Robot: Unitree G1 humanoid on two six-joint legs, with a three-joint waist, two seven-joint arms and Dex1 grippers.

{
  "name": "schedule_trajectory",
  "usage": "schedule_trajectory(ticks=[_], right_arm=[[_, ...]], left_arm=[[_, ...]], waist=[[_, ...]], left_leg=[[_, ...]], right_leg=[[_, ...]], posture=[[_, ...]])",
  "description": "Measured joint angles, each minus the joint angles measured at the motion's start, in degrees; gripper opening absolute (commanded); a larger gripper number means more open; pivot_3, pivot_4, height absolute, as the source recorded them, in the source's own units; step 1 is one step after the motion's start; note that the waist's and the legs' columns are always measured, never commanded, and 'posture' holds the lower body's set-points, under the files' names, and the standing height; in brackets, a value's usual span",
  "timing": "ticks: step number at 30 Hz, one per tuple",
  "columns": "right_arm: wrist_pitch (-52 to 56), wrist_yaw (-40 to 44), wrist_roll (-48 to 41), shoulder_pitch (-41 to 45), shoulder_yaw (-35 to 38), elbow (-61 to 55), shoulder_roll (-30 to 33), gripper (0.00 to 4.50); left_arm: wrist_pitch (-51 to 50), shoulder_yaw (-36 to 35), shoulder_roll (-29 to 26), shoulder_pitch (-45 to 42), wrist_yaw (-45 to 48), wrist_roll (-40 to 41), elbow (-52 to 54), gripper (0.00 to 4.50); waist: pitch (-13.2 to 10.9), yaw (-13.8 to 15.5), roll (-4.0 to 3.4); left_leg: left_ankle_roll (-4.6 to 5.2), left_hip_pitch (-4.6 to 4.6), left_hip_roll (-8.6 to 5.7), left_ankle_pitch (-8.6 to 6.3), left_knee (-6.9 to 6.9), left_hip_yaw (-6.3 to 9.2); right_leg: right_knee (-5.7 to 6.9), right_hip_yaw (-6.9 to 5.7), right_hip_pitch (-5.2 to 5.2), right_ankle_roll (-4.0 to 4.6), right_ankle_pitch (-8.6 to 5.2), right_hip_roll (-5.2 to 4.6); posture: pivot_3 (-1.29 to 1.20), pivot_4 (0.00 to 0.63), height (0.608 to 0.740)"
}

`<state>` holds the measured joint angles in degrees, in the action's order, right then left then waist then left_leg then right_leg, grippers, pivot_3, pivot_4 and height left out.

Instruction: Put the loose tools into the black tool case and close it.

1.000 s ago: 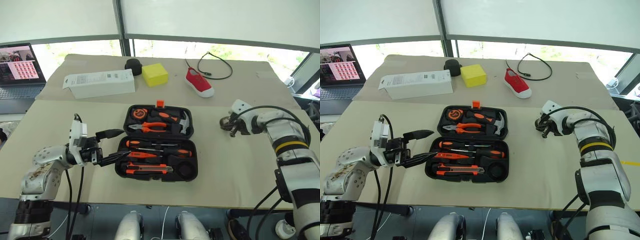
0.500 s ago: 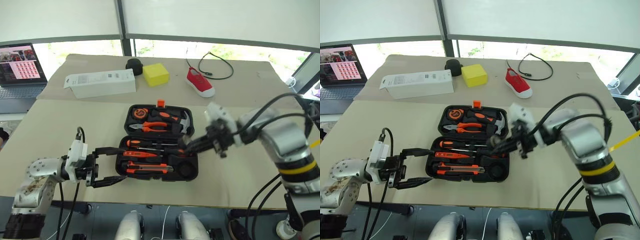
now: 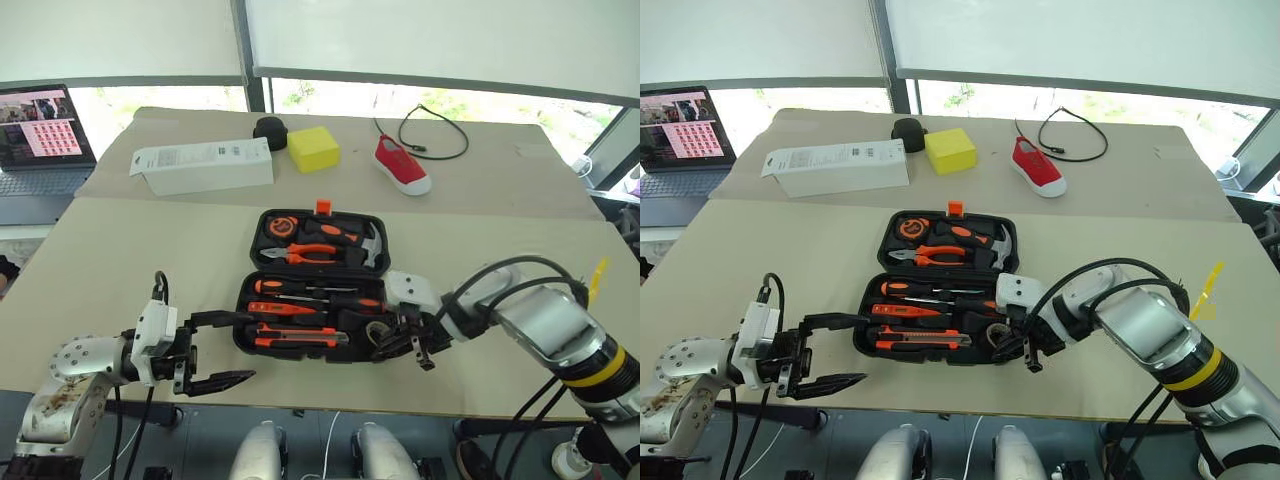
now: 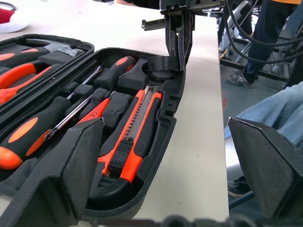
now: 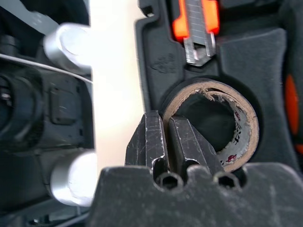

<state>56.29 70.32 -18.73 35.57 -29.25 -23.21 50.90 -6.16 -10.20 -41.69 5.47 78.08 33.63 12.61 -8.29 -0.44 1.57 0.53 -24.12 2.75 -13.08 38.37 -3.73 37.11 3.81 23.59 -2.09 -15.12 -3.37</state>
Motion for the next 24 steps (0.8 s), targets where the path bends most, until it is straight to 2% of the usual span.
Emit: schedule_trajectory(ticks=[1,8,11,15,16,18,19,21,24], right_arm=[[-0.1,0.0,0.4,0.6,-0.8,0.2,0.1,0.03],[-1.6,3.9,0.9,3.4,-1.6,2.0,1.2,2.35],[-3.2,9.3,-4.3,3.1,0.9,2.1,2.0,2.35],[-5.9,8.5,-5.4,2.2,6.8,5.9,1.5,2.35],[-7.8,8.3,-5.2,1.4,8.4,7.9,1.6,2.41],[-10.8,8.4,-5.1,0.3,10.5,10.0,1.5,1.86],[-12.9,8.0,-5.2,-0.8,12.5,11.6,0.7,1.74],[-20.8,3.9,-4.3,-3.1,17.9,18.2,-3.2,0.94],[-32.2,-2.7,1.1,-4.2,19.8,26.8,-6.6,0.0]], left_arm=[[0.0,0.0,0.0,0.0,-0.1,0.0,0.0,4.5],[-4.4,-2.0,0.5,-0.3,-5.0,2.1,0.1,4.5],[-8.6,-2.4,-2.4,-0.2,-10.7,-0.8,0.2,4.5],[-12.5,-2.9,-2.7,-1.9,-15.4,-1.2,0.1,4.5],[-14.0,-3.8,-2.0,-3.0,-16.9,-0.1,-0.1,4.24],[-15.4,-4.7,-1.8,-4.7,-19.0,0.3,-0.8,3.84],[-16.2,-4.7,-1.7,-6.0,-20.4,0.2,-1.7,3.52],[-18.2,-3.7,-0.1,-11.8,-25.0,-2.0,-5.9,2.65],[-20.4,-0.2,1.7,-17.1,-28.9,-5.1,-10.1,1.6]], waist=[[0.0,0.0,0.0],[0.0,0.1,0.01],[0.0,-0.1,0.09],[-0.1,-0.3,0.18],[-0.1,-0.2,0.22],[-0.1,-0.1,0.25],[-0.1,-0.1,0.27],[-0.1,0.1,0.32],[-0.1,0.1,0.32]], left_leg=[[0.0,0.0,0.0,0.0,0.0,0.0],[0.0,-0.04,0.02,0.0,0.01,0.03],[0.0,-0.09,0.06,0.0,-0.01,0.11],[0.0,-0.07,0.05,0.0,0.02,0.08],[0.0,-0.07,0.05,0.0,0.04,0.09],[0.0,-0.07,0.03,0.0,0.05,0.09],[0.0,-0.06,0.03,0.0,0.04,0.09],[-0.01,-0.02,-0.01,0.01,0.11,0.02],[-0.01,-0.01,-0.03,0.01,0.23,-0.15]], right_leg=[[0.0,0.0,0.0,0.0,0.0,0.0],[0.01,-0.02,0.04,0.0,0.0,0.01],[0.02,-0.05,0.1,0.01,0.0,0.07],[0.04,-0.04,0.07,0.02,0.01,0.05],[0.05,-0.05,0.06,0.01,0.01,0.05],[0.05,-0.06,0.05,0.01,0.01,0.05],[0.04,-0.06,0.03,0.01,0.01,0.06],[0.04,-0.12,-0.11,0.0,0.02,0.08],[0.02,-0.13,-0.2,-0.05,0.04,0.08]], posture=[[0.0,0.15,0.74],[0.0,0.15,0.74],[0.0,0.15,0.74],[0.0,0.15,0.74],[0.0,0.15,0.74],[0.0,0.15,0.74],[0.0,0.15,0.74],[0.0,0.15,0.74],[0.0,0.15,0.74]])
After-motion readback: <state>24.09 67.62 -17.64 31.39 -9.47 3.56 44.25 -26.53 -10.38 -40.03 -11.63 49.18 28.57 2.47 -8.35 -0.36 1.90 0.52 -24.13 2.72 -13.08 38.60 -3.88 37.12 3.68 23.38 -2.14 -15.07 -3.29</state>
